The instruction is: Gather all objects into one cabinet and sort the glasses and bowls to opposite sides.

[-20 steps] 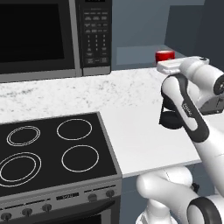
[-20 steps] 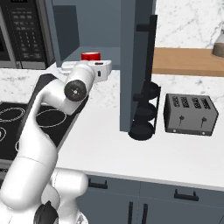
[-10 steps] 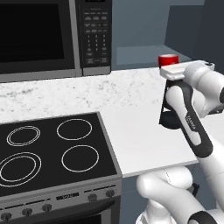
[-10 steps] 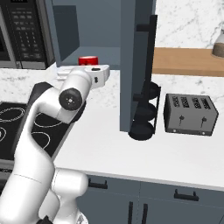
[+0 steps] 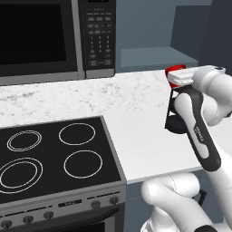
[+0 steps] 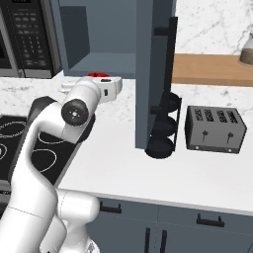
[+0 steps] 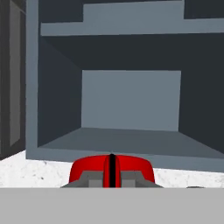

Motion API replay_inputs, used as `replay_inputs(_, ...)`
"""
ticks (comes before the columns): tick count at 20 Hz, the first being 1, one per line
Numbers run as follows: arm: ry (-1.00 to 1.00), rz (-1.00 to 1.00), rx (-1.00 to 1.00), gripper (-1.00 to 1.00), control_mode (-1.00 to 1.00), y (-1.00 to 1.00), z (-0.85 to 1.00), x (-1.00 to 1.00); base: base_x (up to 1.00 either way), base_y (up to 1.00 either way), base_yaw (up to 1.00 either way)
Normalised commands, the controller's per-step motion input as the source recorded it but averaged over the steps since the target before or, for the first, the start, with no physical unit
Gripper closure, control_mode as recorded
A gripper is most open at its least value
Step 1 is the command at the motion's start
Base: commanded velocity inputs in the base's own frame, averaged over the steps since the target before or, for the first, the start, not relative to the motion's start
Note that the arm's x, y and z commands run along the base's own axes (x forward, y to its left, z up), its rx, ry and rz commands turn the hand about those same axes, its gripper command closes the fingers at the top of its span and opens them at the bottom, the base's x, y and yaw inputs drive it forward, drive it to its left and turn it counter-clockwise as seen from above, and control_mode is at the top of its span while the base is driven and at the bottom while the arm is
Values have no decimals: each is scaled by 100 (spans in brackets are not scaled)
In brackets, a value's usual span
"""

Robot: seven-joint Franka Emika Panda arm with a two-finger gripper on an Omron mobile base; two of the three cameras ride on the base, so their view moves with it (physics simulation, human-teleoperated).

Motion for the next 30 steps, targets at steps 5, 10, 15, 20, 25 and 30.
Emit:
replay_inputs(5, 3, 0, 0, 100, 100, 0, -3, -4, -2, 0, 0)
replay_inputs(10, 0, 0, 0, 100, 100, 0, 0, 0, -19, 0, 0)
replay_inputs(15, 0, 0, 0, 100, 100, 0, 0, 0, -29, 0, 0)
replay_inputs(20, 0, 0, 0, 100, 100, 0, 0, 0, -21, 0, 0)
replay_inputs(25, 0, 0, 0, 100, 100, 0, 0, 0, -19, 0, 0)
replay_inputs(30, 0, 0, 0, 100, 100, 0, 0, 0, -22, 0, 0)
